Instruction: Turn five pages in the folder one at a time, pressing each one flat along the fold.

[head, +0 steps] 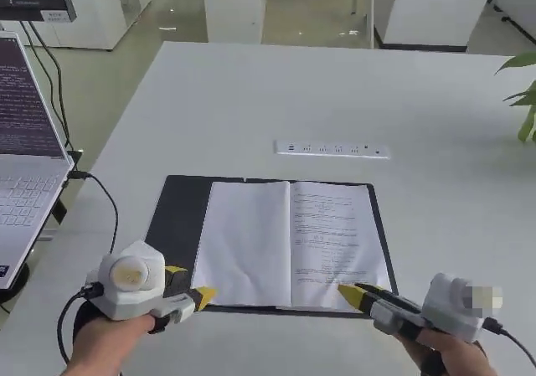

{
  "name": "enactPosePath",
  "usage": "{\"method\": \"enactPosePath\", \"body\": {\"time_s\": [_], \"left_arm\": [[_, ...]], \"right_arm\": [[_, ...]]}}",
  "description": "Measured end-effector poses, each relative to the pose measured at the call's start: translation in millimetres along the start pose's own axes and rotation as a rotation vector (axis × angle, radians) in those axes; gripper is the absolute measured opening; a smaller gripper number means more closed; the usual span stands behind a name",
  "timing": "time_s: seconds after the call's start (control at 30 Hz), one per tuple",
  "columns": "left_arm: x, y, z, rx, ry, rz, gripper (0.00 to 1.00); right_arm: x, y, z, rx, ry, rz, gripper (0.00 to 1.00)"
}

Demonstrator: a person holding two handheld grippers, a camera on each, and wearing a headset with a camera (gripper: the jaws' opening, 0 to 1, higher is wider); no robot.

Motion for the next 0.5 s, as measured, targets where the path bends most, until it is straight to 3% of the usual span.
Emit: {"method": "enactPosePath", "body": {"time_s": [0.33, 0.5], "left_arm": [[-19.5, -10.6, -4.0, 0.037, -0.019, -0.024, 0.42], [-27.6, -19.0, -2.6, 0.025, -0.037, -0.047, 0.47]], "right_arm": [[-16.6, -19.1, 0.9, -0.097, 0.014, 0.005, 0.43], [-25.3, -26.6, 2.9, -0.135, 0.028, -0.006, 0.5]]}}
Point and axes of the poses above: the centre of the closed fingertips' face, and the gripper's own axes: x roughly forward along the fingers, z roughly to its left, y roughly out of its underside, the point moved 9 cm from there along -x, roughly backward along the fingers, and after that the axes turned 1 degree about -x, right-handed, at the moved point
